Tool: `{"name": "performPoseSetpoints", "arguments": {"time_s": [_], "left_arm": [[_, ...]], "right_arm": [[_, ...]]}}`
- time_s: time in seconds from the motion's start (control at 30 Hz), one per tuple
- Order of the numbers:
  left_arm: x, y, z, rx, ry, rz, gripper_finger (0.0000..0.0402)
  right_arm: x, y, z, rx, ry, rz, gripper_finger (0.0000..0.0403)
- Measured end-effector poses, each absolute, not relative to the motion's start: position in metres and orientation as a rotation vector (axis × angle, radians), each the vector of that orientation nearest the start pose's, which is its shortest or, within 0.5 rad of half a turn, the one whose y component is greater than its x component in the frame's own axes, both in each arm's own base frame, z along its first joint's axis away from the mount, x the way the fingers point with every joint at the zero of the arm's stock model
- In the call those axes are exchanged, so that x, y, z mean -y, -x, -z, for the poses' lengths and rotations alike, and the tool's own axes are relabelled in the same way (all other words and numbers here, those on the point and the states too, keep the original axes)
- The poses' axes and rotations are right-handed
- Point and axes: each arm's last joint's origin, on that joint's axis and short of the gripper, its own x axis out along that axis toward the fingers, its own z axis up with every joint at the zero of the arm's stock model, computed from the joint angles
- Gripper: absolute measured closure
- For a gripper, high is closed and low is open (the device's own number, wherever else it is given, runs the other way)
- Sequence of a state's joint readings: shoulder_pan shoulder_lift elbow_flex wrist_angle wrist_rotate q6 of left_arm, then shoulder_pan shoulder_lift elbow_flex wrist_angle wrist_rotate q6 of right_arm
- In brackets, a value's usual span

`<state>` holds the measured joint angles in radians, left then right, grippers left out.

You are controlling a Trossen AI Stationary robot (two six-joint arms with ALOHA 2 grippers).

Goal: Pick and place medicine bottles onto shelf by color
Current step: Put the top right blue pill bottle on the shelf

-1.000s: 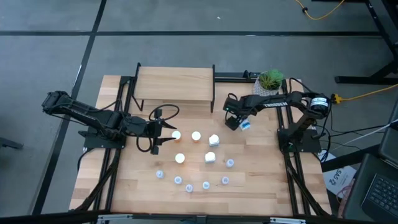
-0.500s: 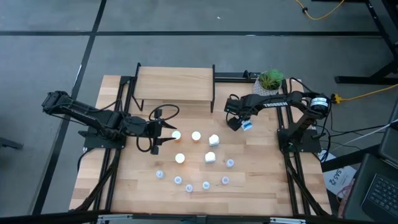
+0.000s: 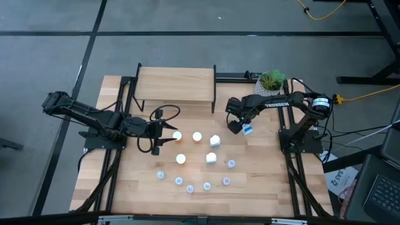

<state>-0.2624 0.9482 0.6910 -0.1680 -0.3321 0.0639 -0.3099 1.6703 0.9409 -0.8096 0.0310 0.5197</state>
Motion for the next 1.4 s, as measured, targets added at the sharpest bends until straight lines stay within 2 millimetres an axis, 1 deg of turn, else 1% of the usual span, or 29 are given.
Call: {"name": "performPoseSetpoints", "arguments": {"time_s": [0.2,0.33,0.63,0.77,0.9,1.03,1.13,1.23,1.33,1.4], "left_arm": [[0.044,-0.200,-0.274,-0.409,-0.188,-0.056,0.0220],[0.044,-0.200,-0.274,-0.409,-0.188,-0.056,0.0220],[0.044,-0.200,-0.274,-0.409,-0.188,-0.055,0.0220],[0.044,-0.200,-0.274,-0.409,-0.187,-0.056,0.0220],[0.044,-0.200,-0.274,-0.409,-0.187,-0.056,0.0220],[0.044,-0.200,-0.274,-0.409,-0.187,-0.056,0.0220],[0.044,-0.200,-0.274,-0.409,-0.187,-0.056,0.0220],[0.044,-0.200,-0.274,-0.409,-0.187,-0.056,0.0220],[0.044,-0.200,-0.274,-0.409,-0.187,-0.056,0.0220],[0.044,-0.200,-0.274,-0.409,-0.187,-0.056,0.0220]], "right_arm": [[0.082,-0.253,-0.151,-1.497,-0.647,0.693,0.0133],[0.082,-0.253,-0.151,-1.494,-0.648,0.693,0.0145],[0.084,-0.255,-0.151,-1.459,-0.613,0.710,0.0149],[0.086,-0.258,-0.151,-1.444,-0.528,0.684,0.0149],[0.086,-0.258,-0.151,-1.448,-0.492,0.673,0.0149],[0.087,-0.259,-0.154,-1.440,-0.446,0.705,0.0150],[0.090,-0.267,-0.163,-1.405,-0.415,0.692,0.0150],[0.091,-0.276,-0.180,-1.392,-0.408,0.654,0.0150],[0.089,-0.281,-0.204,-1.439,-0.386,0.631,0.0150],[0.086,-0.284,-0.223,-1.465,-0.375,0.621,0.0150]]}}
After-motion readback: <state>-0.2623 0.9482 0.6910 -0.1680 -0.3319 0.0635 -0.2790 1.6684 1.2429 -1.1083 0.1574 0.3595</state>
